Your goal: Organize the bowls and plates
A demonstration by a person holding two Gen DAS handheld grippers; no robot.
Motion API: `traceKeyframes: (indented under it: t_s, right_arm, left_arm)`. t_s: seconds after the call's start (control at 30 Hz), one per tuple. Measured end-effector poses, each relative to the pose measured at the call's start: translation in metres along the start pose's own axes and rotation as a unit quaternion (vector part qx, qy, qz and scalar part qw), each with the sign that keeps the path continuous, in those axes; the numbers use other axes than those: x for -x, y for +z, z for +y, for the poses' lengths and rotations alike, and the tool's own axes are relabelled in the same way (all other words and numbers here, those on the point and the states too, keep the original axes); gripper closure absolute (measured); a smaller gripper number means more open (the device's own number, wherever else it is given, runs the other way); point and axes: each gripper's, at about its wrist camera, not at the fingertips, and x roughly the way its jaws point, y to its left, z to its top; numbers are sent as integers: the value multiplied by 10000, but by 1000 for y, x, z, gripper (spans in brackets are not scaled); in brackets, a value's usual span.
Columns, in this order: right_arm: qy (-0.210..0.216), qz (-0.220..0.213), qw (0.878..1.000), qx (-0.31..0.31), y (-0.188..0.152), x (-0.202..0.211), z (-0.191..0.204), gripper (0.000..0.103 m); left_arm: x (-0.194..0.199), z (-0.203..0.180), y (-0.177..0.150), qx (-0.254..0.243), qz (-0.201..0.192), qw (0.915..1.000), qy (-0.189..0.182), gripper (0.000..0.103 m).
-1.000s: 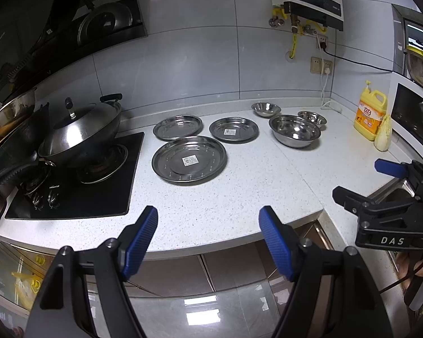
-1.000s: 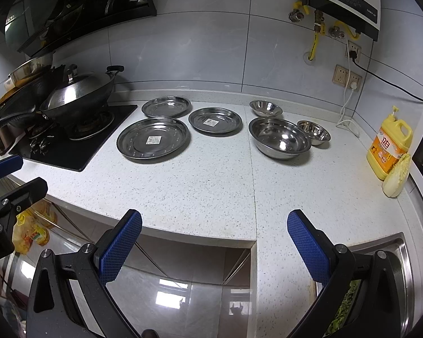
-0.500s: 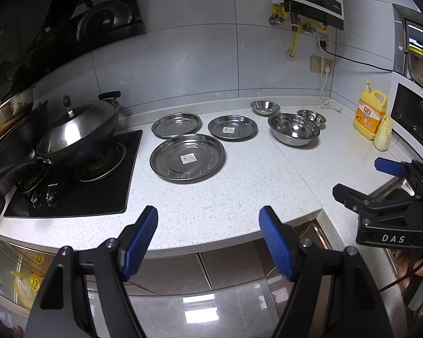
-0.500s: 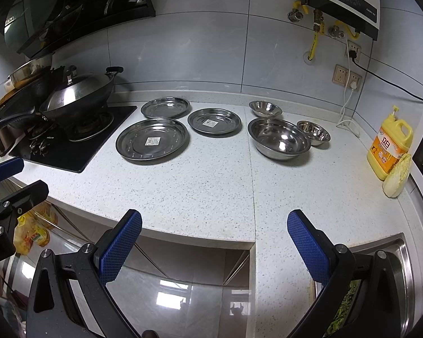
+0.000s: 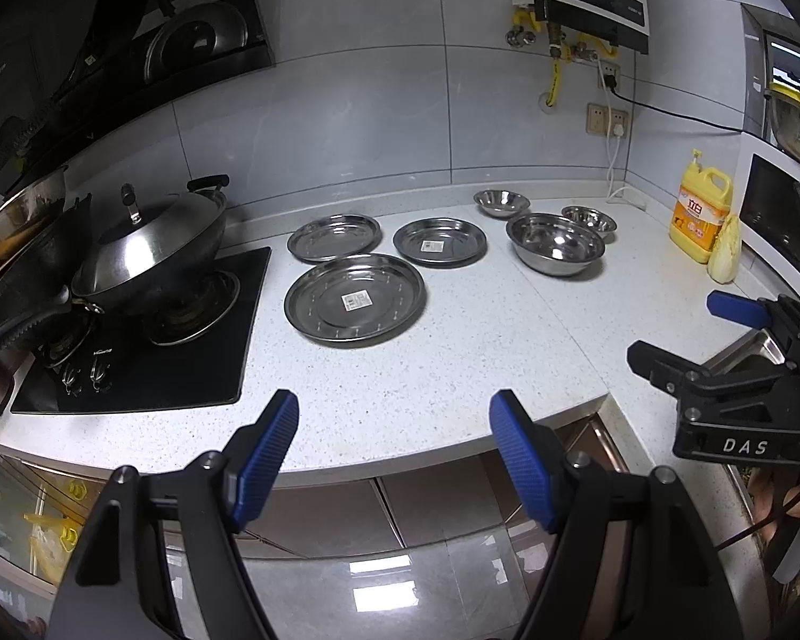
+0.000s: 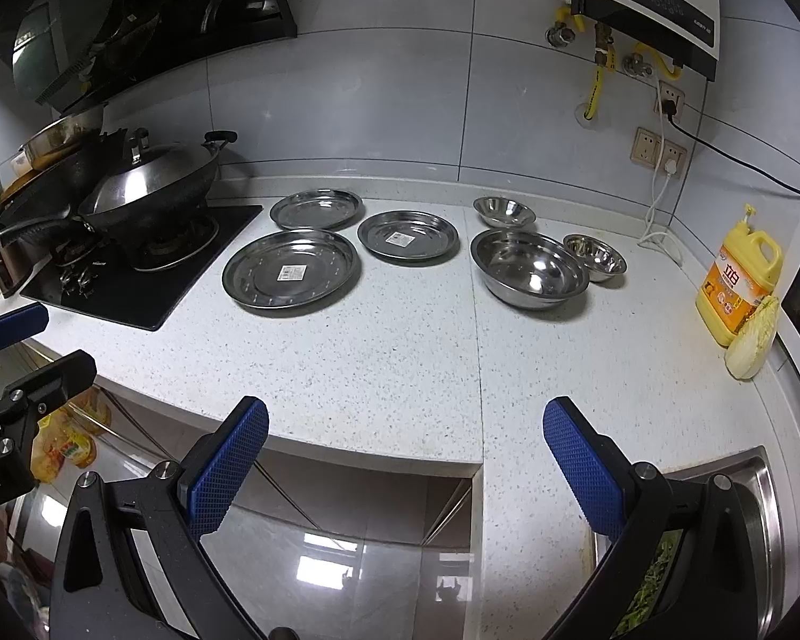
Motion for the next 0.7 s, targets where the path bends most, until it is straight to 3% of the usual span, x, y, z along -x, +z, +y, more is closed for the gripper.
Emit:
traceKeyframes:
  t_s: [0.7]
  right_arm:
    - [65,-30,10000,-16,3,0,-3,1]
  left_arm:
    - [0,-3,5,-54,67,10000,31,30]
